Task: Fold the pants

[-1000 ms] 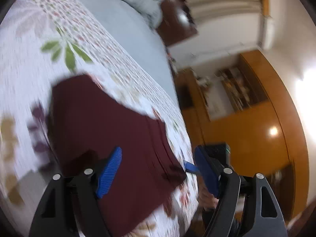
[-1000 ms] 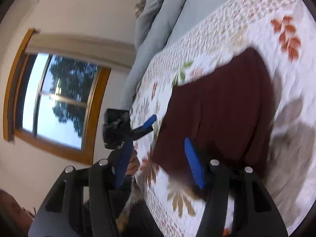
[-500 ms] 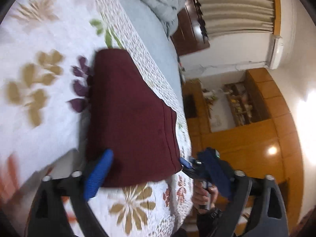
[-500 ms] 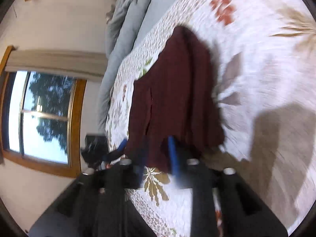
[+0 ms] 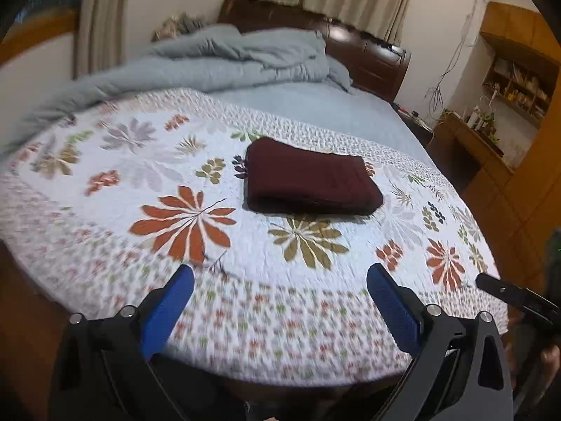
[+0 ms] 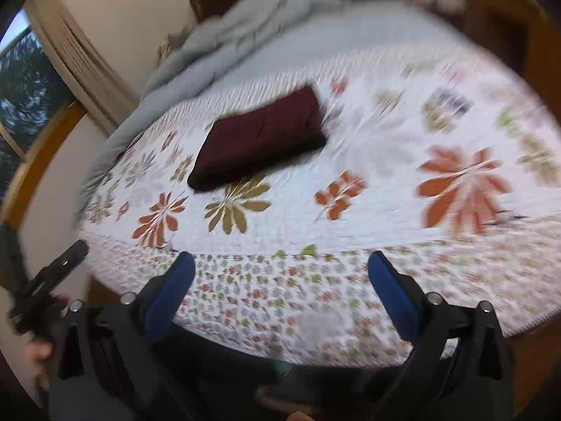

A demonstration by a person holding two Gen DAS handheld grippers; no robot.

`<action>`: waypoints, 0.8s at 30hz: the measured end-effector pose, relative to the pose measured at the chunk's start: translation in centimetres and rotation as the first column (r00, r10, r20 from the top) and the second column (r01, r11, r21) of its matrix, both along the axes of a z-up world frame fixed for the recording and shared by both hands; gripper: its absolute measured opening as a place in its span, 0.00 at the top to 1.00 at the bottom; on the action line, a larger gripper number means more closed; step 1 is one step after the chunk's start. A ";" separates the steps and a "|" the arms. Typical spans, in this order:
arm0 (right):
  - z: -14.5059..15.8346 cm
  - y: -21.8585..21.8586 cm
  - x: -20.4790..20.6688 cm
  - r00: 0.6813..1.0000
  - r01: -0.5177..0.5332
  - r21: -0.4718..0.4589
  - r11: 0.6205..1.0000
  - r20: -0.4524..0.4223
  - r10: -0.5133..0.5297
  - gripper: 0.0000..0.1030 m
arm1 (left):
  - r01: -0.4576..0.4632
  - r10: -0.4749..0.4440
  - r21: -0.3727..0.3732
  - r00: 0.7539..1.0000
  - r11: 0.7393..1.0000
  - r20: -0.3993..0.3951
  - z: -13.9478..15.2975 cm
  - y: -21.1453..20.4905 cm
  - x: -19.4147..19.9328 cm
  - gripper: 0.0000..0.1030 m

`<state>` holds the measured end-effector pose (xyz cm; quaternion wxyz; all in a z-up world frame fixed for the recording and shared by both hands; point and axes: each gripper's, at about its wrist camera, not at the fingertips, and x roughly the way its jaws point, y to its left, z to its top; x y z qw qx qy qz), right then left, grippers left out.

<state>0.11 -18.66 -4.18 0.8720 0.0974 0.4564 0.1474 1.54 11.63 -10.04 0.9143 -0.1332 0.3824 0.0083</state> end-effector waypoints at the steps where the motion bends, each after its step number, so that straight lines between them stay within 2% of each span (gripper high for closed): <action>1: 1.1 0.2 -1.9 0.998 0.015 -0.043 0.999 0.058 -0.013 0.03 | 0.000 0.000 0.026 1.000 1.000 -0.013 0.8 -0.6 -1.2 0.04; 3: 3.4 1.7 -5.8 0.986 0.017 -0.144 0.989 0.166 0.007 0.03 | 0.007 -0.007 0.086 1.000 0.996 -0.003 2.5 -2.2 -3.9 0.04; 5: 5.0 2.6 -8.4 0.981 0.007 -0.199 0.980 0.192 0.032 0.03 | 0.022 -0.028 0.103 0.998 0.994 0.062 4.9 -3.0 -6.9 0.04; 9: 7.5 3.3 -11.9 0.973 0.008 -0.203 0.979 0.227 0.039 0.03 | 0.030 -0.057 0.164 0.985 0.986 0.161 8.1 -4.5 -11.3 0.04; 11: 9.0 3.5 -13.4 0.963 0.013 -0.212 0.977 0.267 0.046 0.03 | 0.046 -0.072 0.145 0.982 0.988 0.175 8.9 -4.6 -12.4 0.04; 12: 9.7 3.5 -14.0 0.956 0.013 -0.214 0.977 0.290 0.051 0.03 | 0.079 -0.098 0.108 0.980 0.991 0.176 9.2 -4.6 -12.7 0.04; 14: 11.2 3.6 -14.9 0.942 0.032 -0.213 0.977 0.334 0.042 0.03 | 0.105 -0.117 0.077 0.978 0.991 0.175 9.7 -4.8 -13.3 0.04; 17: 12.4 3.9 -15.2 0.932 0.057 -0.221 0.974 0.362 0.028 0.03 | 0.068 -0.090 0.124 0.978 0.990 0.188 10.2 -5.1 -13.5 0.04; 22: 12.2 3.9 -14.1 0.945 0.048 -0.220 0.974 0.325 0.027 0.03 | -0.005 -0.035 0.183 0.976 0.983 0.214 9.9 -5.2 -13.2 0.04; 24: 11.7 4.0 -13.6 0.951 0.041 -0.221 0.974 0.307 0.030 0.03 | 0.010 -0.045 0.187 0.982 0.982 0.182 9.1 -5.3 -12.4 0.04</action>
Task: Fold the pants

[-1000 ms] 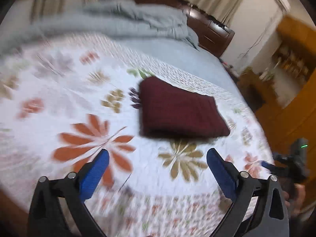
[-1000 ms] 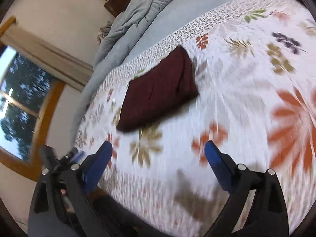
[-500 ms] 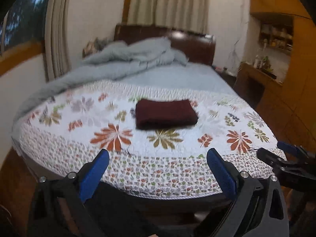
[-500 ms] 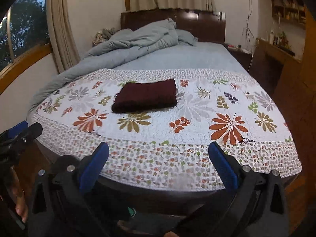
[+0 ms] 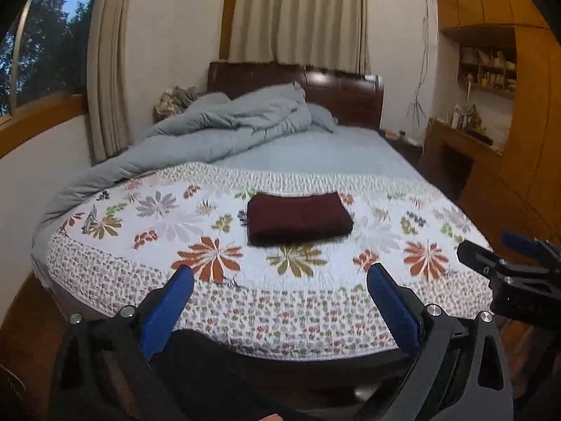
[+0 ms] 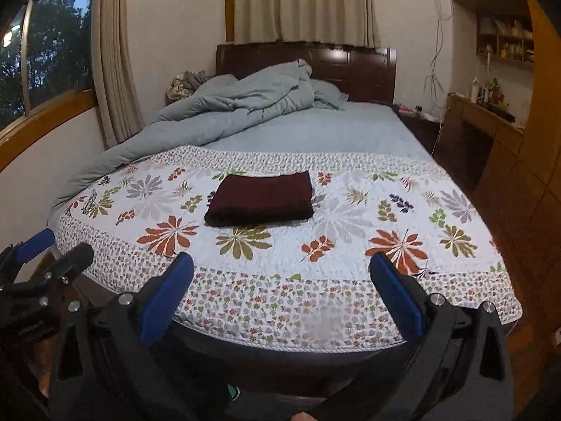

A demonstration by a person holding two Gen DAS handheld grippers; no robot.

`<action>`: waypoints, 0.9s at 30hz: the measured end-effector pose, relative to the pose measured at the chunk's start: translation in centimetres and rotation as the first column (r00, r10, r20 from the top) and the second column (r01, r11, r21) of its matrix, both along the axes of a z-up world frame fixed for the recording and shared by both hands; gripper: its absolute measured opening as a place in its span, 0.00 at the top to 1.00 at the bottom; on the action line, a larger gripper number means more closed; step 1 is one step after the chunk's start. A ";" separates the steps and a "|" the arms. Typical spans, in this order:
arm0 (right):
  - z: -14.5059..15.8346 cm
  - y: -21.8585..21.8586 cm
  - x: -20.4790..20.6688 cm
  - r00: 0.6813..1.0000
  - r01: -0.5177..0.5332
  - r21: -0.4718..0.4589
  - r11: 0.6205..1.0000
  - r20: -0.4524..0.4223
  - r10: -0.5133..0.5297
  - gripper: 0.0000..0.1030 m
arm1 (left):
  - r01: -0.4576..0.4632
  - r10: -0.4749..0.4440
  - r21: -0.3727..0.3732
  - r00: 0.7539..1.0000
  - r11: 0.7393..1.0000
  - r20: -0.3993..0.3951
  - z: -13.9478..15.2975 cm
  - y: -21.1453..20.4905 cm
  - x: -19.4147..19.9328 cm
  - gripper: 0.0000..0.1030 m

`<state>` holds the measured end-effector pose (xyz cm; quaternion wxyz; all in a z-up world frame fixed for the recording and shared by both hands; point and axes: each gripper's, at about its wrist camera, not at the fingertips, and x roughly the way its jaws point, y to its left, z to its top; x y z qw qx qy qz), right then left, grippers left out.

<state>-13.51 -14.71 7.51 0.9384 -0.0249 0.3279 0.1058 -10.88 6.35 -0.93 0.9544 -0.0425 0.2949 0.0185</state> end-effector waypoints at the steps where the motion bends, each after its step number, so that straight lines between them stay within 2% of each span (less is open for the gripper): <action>1: -0.1 -0.1 0.0 1.000 -0.002 -0.002 1.000 -0.004 0.002 0.03 | 0.014 -0.014 -0.011 1.000 1.000 -0.012 -0.4 0.0 0.3 0.04; 4: -0.8 0.1 0.7 1.000 -0.013 -0.009 1.000 -0.022 0.013 0.03 | 0.034 -0.036 -0.047 0.999 0.998 -0.041 -1.4 0.2 1.1 0.04; 9: -1.5 0.4 1.5 0.999 -0.024 -0.008 1.000 -0.038 0.023 0.03 | 0.016 -0.017 -0.028 0.998 0.999 -0.057 -1.8 0.0 2.1 0.04; 14: -1.7 0.7 1.5 0.999 -0.035 -0.008 0.999 -0.040 0.035 0.03 | -0.044 0.047 0.035 0.995 0.998 -0.091 -2.1 -0.6 2.7 0.04; 18: -1.7 0.5 1.4 0.998 -0.035 -0.002 0.999 -0.042 0.035 0.03 | -0.009 0.005 -0.044 0.996 0.999 -0.091 -2.2 -0.3 2.6 0.04; 27: -1.7 0.4 1.1 0.998 -0.042 0.005 0.999 -0.046 0.042 0.03 | -0.032 0.029 -0.026 0.996 0.999 -0.090 -2.0 -0.3 2.6 0.04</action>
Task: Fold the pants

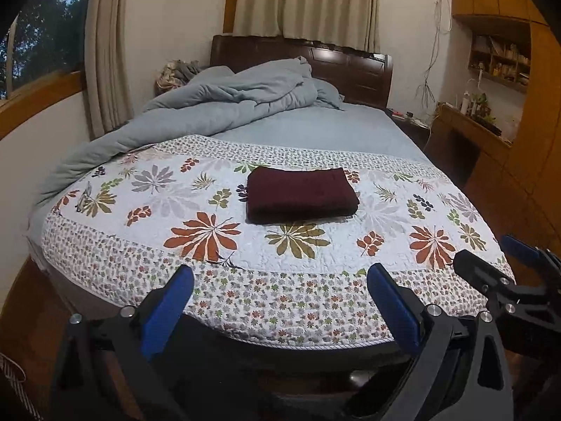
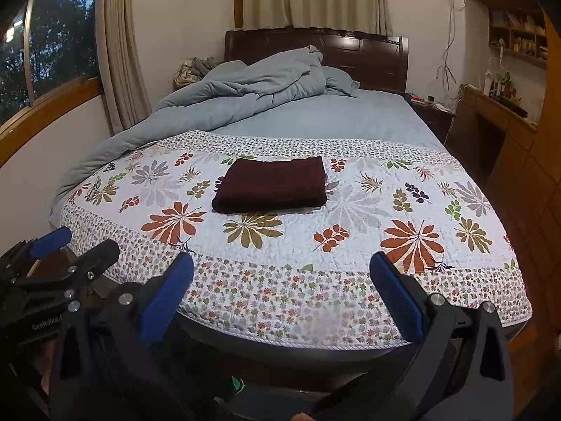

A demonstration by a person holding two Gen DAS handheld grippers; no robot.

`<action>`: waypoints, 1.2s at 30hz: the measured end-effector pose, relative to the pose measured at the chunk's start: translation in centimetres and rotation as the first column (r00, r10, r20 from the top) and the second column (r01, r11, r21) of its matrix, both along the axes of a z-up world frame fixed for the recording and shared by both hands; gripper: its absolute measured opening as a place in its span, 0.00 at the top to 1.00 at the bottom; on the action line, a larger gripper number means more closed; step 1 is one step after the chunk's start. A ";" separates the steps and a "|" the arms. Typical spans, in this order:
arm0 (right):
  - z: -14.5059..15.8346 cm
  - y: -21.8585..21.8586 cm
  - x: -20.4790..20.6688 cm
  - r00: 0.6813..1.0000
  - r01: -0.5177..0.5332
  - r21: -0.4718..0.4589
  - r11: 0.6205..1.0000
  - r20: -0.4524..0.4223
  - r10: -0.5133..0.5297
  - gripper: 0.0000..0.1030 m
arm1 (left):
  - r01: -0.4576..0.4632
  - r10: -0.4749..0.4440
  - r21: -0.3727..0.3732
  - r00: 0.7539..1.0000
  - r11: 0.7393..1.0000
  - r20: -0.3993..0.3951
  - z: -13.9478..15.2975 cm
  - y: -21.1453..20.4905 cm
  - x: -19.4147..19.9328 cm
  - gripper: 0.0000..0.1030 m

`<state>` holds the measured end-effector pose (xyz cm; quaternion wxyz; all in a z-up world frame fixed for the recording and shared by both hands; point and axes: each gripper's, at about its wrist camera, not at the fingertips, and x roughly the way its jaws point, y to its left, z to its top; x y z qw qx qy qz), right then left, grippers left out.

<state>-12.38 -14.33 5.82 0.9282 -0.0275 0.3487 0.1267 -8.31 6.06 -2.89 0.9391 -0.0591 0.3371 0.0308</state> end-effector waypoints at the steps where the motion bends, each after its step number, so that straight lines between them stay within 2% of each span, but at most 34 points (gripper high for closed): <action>1: 0.0 0.0 0.0 1.000 -0.001 0.001 1.000 -0.001 0.001 0.03 | 0.001 -0.001 -0.010 1.000 1.000 0.001 0.0 0.1 0.0 0.04; 3: -0.1 -0.2 0.1 1.000 -0.001 0.004 1.000 -0.006 0.001 0.03 | 0.000 0.001 -0.027 1.000 1.000 0.012 0.1 0.3 -0.1 0.04; 16: -0.1 0.1 0.3 1.000 -0.005 0.006 1.000 -0.008 0.005 0.03 | -0.023 0.022 0.016 1.000 1.000 0.019 0.6 0.5 -0.1 0.04; 36: -0.1 0.0 0.2 1.000 0.007 0.001 1.000 0.001 -0.007 0.03 | -0.030 0.029 0.029 0.999 0.999 0.028 1.0 0.8 -0.4 0.04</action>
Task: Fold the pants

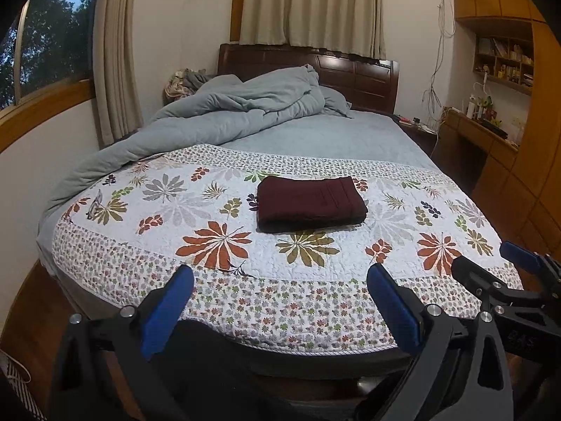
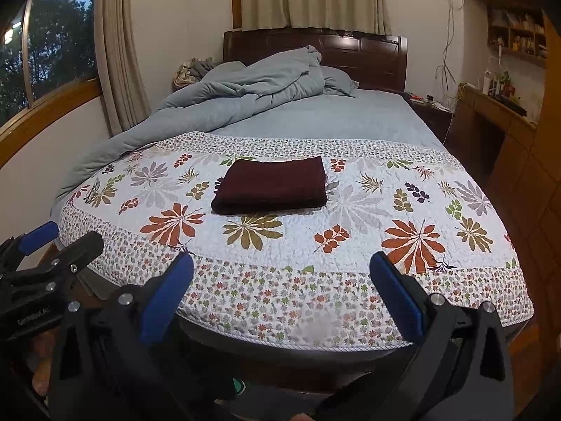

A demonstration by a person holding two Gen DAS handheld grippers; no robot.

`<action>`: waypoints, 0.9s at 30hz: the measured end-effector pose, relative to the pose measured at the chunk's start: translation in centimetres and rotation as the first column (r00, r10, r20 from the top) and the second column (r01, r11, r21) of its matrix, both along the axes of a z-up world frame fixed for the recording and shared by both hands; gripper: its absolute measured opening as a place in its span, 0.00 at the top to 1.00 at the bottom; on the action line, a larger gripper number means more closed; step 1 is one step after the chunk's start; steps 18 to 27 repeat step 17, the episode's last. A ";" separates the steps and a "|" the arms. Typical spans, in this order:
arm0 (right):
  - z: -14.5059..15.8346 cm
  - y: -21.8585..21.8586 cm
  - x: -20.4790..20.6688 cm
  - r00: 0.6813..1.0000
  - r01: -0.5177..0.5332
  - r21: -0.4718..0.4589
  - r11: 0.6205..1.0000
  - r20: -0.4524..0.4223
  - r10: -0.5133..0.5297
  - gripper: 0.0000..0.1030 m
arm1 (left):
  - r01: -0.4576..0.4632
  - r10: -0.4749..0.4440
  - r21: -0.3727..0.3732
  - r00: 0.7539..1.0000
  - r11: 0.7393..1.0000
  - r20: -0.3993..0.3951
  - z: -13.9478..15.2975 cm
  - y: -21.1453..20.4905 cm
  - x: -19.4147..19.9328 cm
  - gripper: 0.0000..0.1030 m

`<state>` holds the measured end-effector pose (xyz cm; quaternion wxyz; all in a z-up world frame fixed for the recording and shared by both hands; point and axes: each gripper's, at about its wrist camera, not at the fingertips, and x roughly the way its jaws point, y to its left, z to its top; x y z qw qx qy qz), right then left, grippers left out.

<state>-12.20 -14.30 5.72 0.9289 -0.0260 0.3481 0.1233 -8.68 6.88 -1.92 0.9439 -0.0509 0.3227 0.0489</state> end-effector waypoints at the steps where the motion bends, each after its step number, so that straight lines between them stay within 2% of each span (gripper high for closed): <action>1: 0.0 0.0 0.0 1.000 0.000 0.000 1.000 0.000 0.000 0.03 | 0.001 -0.001 -0.002 1.000 1.000 -0.001 0.0 0.0 0.0 0.04; 27: -0.1 0.0 0.0 1.000 0.000 0.000 1.000 -0.002 0.000 0.03 | -0.006 0.005 -0.015 1.000 1.000 -0.014 -0.3 0.7 -0.1 0.04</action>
